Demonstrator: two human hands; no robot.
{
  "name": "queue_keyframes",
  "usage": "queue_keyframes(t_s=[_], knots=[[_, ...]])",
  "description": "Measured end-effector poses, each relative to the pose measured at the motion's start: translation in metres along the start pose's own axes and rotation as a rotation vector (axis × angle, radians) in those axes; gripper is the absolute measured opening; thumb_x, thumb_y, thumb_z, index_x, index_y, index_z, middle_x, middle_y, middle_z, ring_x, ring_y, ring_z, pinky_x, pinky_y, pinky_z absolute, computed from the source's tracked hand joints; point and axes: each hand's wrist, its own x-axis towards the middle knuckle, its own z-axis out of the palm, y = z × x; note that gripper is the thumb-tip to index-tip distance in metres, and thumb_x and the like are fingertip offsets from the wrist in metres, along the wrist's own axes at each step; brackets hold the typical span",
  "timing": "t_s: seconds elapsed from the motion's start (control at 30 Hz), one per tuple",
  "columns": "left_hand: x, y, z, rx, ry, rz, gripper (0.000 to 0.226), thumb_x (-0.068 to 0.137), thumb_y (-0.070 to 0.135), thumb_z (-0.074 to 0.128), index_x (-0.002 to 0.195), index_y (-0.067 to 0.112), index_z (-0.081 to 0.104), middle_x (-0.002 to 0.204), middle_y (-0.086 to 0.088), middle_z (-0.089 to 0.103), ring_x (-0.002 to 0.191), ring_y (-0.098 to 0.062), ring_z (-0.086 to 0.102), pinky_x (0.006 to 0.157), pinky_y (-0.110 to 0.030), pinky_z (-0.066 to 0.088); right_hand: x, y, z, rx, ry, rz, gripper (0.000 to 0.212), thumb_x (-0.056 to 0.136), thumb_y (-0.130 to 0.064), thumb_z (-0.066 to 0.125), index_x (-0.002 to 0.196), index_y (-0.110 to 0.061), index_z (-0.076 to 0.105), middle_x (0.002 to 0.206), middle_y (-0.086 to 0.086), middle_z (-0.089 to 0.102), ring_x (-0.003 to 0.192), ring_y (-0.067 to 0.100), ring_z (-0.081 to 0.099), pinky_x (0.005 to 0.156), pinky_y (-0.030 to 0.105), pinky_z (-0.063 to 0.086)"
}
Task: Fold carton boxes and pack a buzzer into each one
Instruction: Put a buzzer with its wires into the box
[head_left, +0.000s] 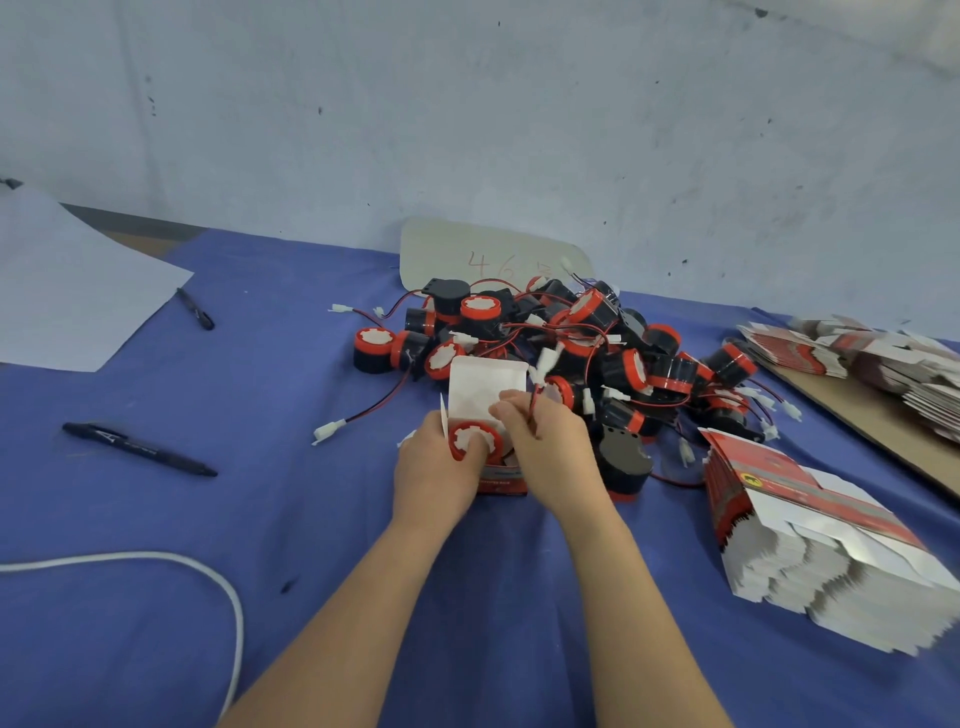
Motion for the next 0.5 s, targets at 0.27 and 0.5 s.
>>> queue_keyframes(t_s=[0.27,0.5], knots=[[0.002,-0.001,0.001,0.018,-0.004,-0.026,0.029,0.092,0.03,0.055,0.118,0.015,0.052,0.115,-0.005,0.062,0.105,-0.021,0.058,0.081,-0.032,0.052,0.008,0.01,-0.017,0.172,0.376,0.146,0.021,0.093,-0.024,0.058,0.076,-0.014,0.062,0.064,-0.003,0.061,0.053,0.003,0.057,0.058,0.019,0.044],[0.004,-0.002,0.002,0.031,-0.006,-0.024,0.033,0.093,0.031,0.054,0.122,0.015,0.05,0.119,-0.004,0.061,0.109,-0.021,0.056,0.081,-0.029,0.05,0.008,0.006,-0.017,0.607,0.31,0.204,0.023,0.098,-0.026,0.053,0.097,-0.014,0.072,0.068,-0.005,0.063,0.063,0.007,0.061,0.063,0.019,0.051]])
